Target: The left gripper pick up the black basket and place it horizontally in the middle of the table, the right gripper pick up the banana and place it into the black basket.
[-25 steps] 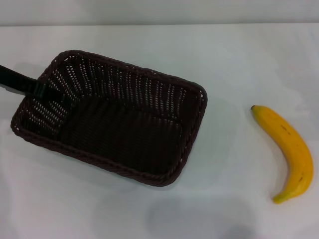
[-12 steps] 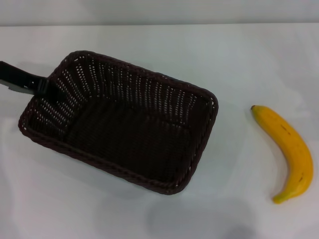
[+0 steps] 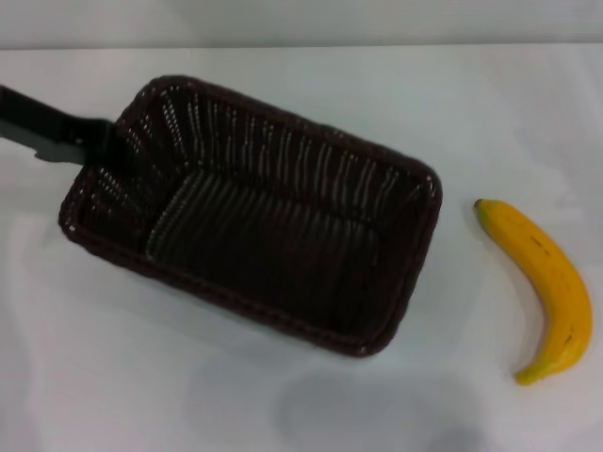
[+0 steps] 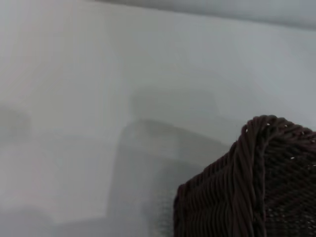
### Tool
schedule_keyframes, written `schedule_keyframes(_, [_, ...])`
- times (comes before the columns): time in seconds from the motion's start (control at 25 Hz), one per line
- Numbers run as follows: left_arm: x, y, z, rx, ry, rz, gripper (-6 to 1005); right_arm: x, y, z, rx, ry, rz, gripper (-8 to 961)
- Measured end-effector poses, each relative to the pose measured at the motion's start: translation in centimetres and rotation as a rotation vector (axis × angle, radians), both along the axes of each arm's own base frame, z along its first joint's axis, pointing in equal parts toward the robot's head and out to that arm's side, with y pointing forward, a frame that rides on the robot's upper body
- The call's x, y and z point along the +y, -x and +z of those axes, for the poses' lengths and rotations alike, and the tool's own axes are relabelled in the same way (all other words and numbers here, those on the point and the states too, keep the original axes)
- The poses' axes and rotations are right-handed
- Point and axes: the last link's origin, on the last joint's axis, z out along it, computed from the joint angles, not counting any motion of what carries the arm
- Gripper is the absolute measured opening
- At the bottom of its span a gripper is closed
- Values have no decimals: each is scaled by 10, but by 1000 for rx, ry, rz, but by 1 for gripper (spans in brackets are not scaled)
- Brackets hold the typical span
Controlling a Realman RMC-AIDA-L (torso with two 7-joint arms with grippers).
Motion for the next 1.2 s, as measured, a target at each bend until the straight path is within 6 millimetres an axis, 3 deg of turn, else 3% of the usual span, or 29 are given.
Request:
schedule_keyframes(0.44, [8, -13, 7, -112, -66, 290, 126, -11, -3, 14, -7, -29, 17, 853])
schedule_keyframes(0.92, [1, -8, -19, -79, 16, 362, 125, -11, -4, 14, -20, -28, 15, 853])
schedule_keyframes(1.2, [1, -7, -17, -126, -3, 379, 142, -11, -4, 12, -19, -17, 17, 852])
